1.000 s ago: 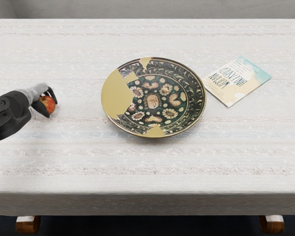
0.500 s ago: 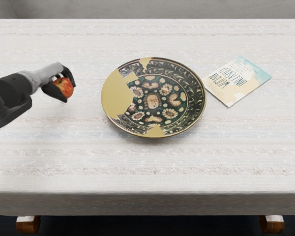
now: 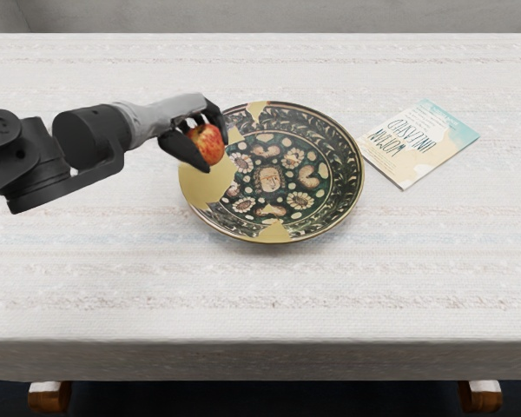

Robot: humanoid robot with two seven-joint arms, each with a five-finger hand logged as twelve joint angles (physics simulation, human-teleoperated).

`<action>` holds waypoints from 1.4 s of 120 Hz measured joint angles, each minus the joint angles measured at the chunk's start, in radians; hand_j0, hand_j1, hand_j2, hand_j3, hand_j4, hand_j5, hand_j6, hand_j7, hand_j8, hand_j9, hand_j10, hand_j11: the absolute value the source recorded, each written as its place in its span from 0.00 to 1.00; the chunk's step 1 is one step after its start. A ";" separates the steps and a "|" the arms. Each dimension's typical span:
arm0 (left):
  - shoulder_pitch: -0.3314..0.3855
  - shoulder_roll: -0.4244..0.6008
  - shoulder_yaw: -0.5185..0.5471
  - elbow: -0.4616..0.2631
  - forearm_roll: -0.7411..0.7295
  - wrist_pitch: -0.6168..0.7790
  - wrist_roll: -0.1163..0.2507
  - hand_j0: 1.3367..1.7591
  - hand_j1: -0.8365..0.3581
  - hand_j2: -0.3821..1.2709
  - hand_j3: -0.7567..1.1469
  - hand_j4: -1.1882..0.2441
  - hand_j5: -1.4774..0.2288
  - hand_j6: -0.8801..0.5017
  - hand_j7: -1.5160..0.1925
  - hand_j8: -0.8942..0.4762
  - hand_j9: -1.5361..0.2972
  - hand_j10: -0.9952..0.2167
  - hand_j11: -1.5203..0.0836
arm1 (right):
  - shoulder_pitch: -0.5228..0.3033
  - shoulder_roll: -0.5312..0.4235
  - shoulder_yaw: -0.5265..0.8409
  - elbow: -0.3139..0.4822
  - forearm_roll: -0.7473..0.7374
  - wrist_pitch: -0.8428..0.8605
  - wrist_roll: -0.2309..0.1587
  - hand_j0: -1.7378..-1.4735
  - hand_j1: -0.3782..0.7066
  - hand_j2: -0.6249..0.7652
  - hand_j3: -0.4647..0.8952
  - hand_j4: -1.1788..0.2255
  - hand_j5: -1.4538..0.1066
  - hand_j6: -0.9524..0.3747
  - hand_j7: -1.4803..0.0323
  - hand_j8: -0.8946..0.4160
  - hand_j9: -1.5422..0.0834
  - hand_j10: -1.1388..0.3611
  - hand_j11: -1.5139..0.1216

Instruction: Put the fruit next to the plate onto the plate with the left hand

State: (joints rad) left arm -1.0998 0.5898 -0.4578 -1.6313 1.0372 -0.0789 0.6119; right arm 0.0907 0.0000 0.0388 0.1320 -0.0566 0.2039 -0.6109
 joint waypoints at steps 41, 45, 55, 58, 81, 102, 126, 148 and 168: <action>-0.035 -0.220 0.010 0.167 0.006 -0.010 0.000 0.73 0.39 0.40 0.40 0.41 0.27 0.44 0.29 0.46 0.29 0.31 0.31 | 0.000 0.000 0.000 0.001 0.000 0.000 0.000 0.30 0.03 0.45 0.34 0.84 0.93 0.72 0.98 0.68 0.95 0.76 0.93; -0.039 -0.235 0.011 0.199 0.008 -0.012 0.000 0.73 0.38 0.39 0.40 0.41 0.27 0.44 0.29 0.46 0.29 0.31 0.31 | 0.001 0.000 0.000 0.001 0.000 0.000 0.000 0.30 0.03 0.45 0.34 0.84 0.93 0.72 0.98 0.68 0.95 0.76 0.93; -0.040 -0.278 0.012 0.288 0.011 -0.015 0.000 0.72 0.38 0.40 0.40 0.42 0.27 0.44 0.29 0.46 0.28 0.31 0.31 | 0.002 0.000 0.000 0.002 0.000 0.000 0.000 0.30 0.03 0.45 0.34 0.84 0.93 0.72 0.98 0.68 0.95 0.76 0.93; -0.041 -0.288 0.012 0.315 0.011 -0.015 0.000 0.72 0.38 0.40 0.40 0.42 0.27 0.44 0.29 0.46 0.28 0.31 0.31 | 0.002 0.000 0.000 0.002 0.000 0.000 0.000 0.30 0.03 0.45 0.34 0.84 0.93 0.72 0.98 0.68 0.95 0.76 0.93; -0.067 -0.382 0.029 0.502 0.015 -0.016 0.000 0.72 0.38 0.39 0.40 0.42 0.27 0.45 0.29 0.46 0.28 0.31 0.30 | 0.005 0.000 0.000 0.003 0.000 0.001 0.000 0.30 0.03 0.45 0.34 0.84 0.93 0.72 0.98 0.68 0.95 0.76 0.93; -0.072 -0.423 0.019 0.592 0.005 -0.008 -0.001 0.74 0.53 0.33 0.40 0.51 0.42 0.45 0.44 0.46 0.43 0.42 0.47 | 0.007 0.000 0.000 0.003 0.000 0.001 0.000 0.30 0.03 0.45 0.34 0.84 0.93 0.72 0.98 0.68 0.95 0.76 0.93; -0.076 -0.372 -0.006 0.575 -0.048 -0.003 -0.001 0.75 0.77 0.27 0.40 0.67 0.66 0.53 0.68 0.55 0.65 0.63 0.73 | 0.007 0.000 0.000 0.003 0.000 0.001 0.000 0.30 0.03 0.45 0.34 0.84 0.93 0.72 0.98 0.68 0.95 0.76 0.93; -0.022 0.087 -0.031 0.330 -0.557 -0.187 -0.001 0.76 0.89 0.25 0.40 0.76 0.77 0.58 0.79 0.60 0.75 0.73 0.85 | 0.007 0.000 0.002 0.004 0.002 0.002 0.000 0.30 0.03 0.45 0.34 0.84 0.93 0.72 0.98 0.68 0.95 0.76 0.93; 0.112 0.397 -0.033 0.268 -1.060 -0.459 -0.001 0.76 0.94 0.24 0.40 0.79 0.82 0.60 0.84 0.62 0.79 0.77 0.89 | 0.006 0.000 0.002 0.004 0.004 0.003 0.000 0.30 0.03 0.45 0.34 0.84 0.93 0.72 0.98 0.68 0.95 0.76 0.93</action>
State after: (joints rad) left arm -0.9873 0.9867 -0.4904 -1.3635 -0.0230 -0.5382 0.6109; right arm 0.0965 0.0000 0.0413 0.1363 -0.0526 0.2069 -0.6109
